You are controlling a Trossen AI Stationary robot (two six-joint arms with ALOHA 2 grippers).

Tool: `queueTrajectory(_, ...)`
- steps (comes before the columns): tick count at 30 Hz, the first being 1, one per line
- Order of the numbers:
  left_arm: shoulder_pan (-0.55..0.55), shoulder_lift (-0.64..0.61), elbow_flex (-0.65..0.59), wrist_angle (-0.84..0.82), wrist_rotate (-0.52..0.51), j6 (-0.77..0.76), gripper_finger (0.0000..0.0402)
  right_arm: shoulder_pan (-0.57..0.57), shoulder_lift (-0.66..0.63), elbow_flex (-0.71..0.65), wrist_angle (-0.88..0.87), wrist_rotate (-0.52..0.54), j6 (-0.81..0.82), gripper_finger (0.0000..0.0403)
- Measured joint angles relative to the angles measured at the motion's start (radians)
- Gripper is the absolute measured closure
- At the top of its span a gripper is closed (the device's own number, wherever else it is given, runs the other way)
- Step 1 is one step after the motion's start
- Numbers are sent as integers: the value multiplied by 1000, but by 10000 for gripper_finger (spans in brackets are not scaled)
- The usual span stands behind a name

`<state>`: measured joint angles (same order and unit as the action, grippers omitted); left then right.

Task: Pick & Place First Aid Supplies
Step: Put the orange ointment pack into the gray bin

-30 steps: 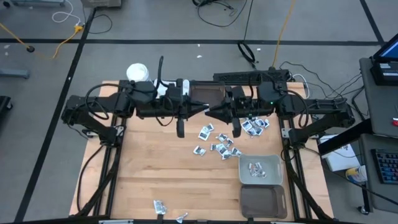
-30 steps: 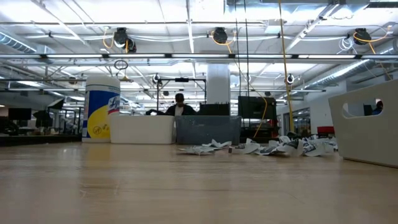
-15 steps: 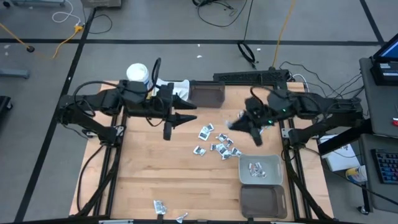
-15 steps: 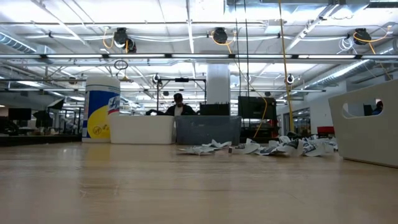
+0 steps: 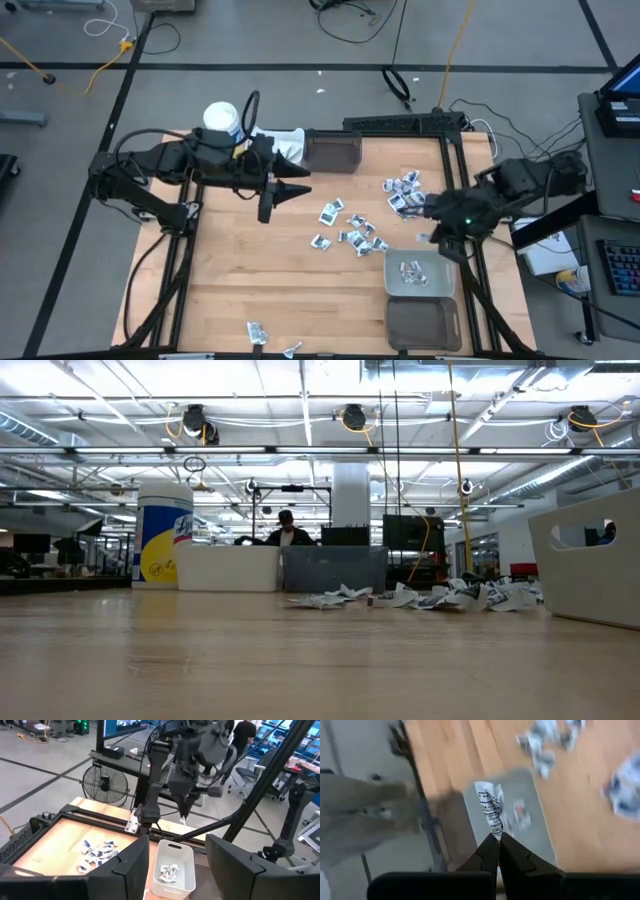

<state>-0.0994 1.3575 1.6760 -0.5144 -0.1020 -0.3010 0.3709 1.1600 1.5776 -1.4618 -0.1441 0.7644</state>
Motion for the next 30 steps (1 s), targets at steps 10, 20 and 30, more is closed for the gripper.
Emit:
queueTrajectory(10, 1, 0, 0, 1, -3, -4, 201, 113, 38, -123, -58, 23, 100, 403)
queueTrajectory(20, 0, 0, 0, 0, -2, 10, 201, 201, 50, -502, 260, 95, 296, 403)
queueTrajectory(30, -22, 0, 0, -23, 24, -8, 201, 297, 50, -810, 585, 88, 544, 403)
